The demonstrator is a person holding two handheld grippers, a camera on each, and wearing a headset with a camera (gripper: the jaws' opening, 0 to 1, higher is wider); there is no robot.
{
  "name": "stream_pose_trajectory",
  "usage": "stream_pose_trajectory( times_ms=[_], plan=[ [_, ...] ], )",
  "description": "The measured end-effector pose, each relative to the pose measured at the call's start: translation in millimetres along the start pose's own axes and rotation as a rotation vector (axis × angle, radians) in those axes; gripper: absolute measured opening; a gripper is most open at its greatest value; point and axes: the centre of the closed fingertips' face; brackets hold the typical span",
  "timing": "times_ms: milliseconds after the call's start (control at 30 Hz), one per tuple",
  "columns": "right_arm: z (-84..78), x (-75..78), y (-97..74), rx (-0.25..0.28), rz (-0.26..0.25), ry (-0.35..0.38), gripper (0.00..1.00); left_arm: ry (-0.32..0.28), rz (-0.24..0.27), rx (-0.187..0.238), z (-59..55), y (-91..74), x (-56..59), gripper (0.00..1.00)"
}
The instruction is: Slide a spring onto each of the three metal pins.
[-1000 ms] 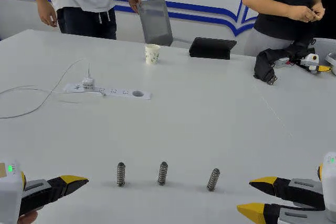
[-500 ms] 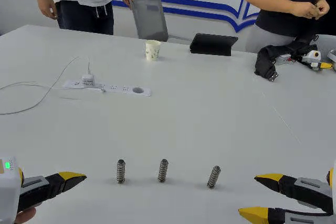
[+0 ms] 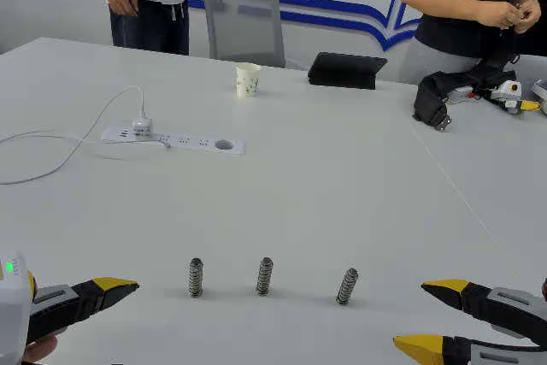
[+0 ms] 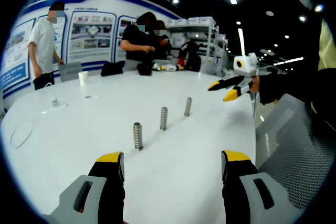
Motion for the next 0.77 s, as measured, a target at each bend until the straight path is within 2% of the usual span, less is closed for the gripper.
stream_pose_trajectory(
  times_ms=[767],
  plan=[
    [-0.9,-1.1,-2.1,0.001,-0.003,0.005,0.54,0.003,0.005,-0.009,0.5,-1.2,1.3,0.77]
  ],
)
Point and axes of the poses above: the centre of the closed fingertips' face, and the gripper's own axes: y roughly forward along the fingers, x roughly to its right, z roughly out of its top, and after that the axes turned 1 degree about y, right-handed
